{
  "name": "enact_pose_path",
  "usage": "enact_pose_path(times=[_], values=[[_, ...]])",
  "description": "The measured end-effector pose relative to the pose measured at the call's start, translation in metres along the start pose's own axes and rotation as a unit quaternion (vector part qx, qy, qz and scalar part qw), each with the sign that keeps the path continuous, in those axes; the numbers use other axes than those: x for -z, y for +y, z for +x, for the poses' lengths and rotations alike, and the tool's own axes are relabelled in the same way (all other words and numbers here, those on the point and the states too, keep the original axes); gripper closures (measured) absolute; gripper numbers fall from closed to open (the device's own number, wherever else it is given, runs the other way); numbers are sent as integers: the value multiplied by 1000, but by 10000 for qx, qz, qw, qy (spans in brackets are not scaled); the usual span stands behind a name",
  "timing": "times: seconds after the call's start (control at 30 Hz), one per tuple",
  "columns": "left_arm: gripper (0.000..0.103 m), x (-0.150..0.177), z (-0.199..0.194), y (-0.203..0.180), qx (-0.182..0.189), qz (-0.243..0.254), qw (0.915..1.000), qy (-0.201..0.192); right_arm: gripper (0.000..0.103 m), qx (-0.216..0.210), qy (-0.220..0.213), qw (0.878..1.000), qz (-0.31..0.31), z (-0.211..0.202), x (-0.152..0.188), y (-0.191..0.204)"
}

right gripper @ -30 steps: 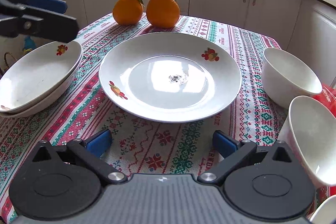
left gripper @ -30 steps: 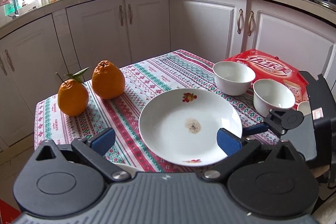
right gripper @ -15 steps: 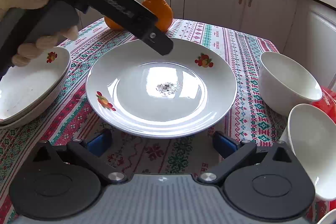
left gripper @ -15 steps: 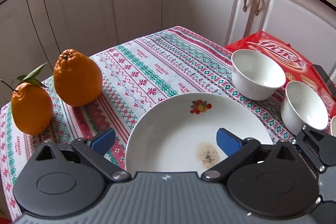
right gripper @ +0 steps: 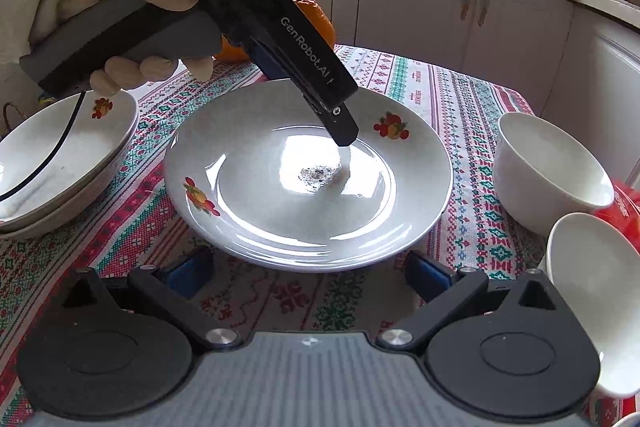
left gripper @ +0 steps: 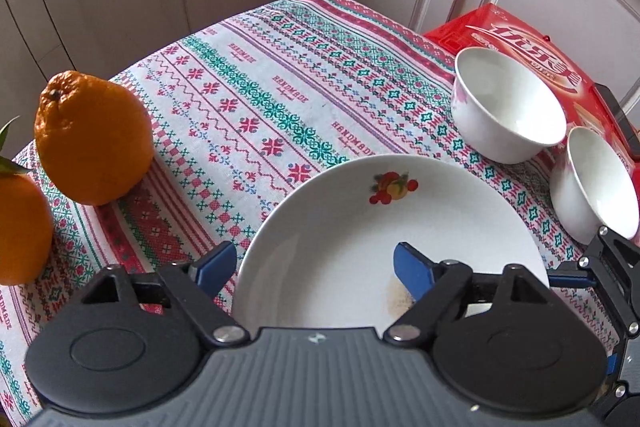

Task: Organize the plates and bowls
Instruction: 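Move the left tool to the stained white plate and grasp its rim, then lift the stained plate with the left tool and carry it toward the plate stack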

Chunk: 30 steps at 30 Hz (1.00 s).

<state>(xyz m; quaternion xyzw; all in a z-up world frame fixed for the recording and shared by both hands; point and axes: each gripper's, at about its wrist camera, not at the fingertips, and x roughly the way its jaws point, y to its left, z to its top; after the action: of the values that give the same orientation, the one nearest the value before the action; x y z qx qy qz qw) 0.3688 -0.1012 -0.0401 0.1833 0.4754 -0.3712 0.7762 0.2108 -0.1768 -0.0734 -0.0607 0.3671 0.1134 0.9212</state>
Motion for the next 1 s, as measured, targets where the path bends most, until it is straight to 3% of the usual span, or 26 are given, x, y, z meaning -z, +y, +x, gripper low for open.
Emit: enact_pose_path(times=[0.47,1.0], values=[[26,-8,8,3,285,183,9988,351,8,-135,-83,9999,-12,2,-2,-5],[25,3,-9,-3,361,198,9987,316,8,-108,-8,9997,-222,-11,0,2]])
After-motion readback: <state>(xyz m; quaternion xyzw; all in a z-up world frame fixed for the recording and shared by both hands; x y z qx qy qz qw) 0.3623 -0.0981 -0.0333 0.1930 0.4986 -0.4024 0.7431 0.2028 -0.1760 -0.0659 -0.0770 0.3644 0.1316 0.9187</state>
